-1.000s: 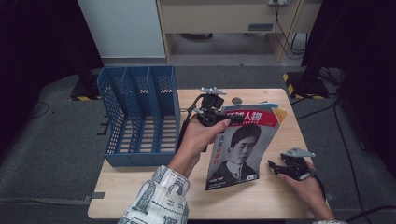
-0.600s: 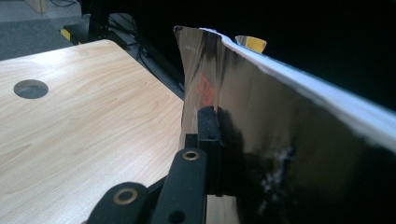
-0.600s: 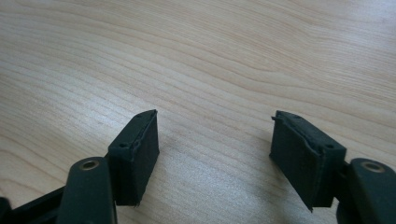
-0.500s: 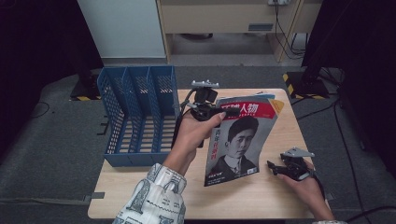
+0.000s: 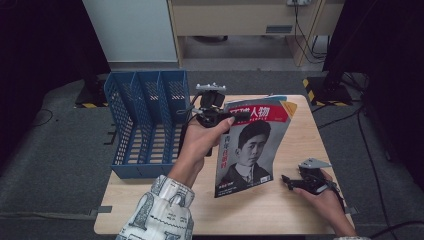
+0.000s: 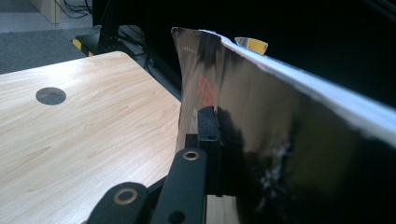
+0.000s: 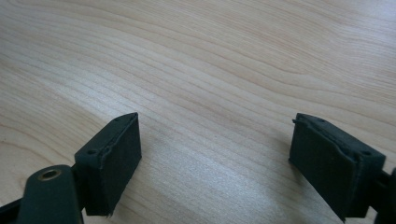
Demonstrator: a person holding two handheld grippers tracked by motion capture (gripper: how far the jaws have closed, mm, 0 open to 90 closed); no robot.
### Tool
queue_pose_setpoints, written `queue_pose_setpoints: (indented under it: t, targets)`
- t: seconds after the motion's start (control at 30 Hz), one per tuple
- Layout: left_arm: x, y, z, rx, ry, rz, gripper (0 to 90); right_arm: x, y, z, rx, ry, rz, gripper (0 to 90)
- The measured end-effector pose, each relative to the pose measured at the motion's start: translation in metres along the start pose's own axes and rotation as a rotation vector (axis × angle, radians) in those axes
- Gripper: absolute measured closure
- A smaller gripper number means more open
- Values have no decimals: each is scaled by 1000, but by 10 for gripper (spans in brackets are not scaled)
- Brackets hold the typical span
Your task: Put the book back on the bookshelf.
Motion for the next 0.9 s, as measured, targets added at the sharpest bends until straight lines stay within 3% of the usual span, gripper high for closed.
queue_pose_setpoints:
  t: [0.43, 0.9]
  targets:
    - [17, 11, -3, 16, -26, -23, 862, -6, 12, -2, 19, 26, -20, 74]
    - [35, 19, -7, 28, -52, -43, 862, -7, 14, -2, 20, 29, -23, 58]
Point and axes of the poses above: each handheld gripper's, and its own axes: x roughly backward along the jaws, z roughly out of its underside, y roughly to its left, the point moved 4 cm from there along -x, roughly forward along the jaws, and after that the axes turned 9 degrees about -z, right-handed, at the moved point
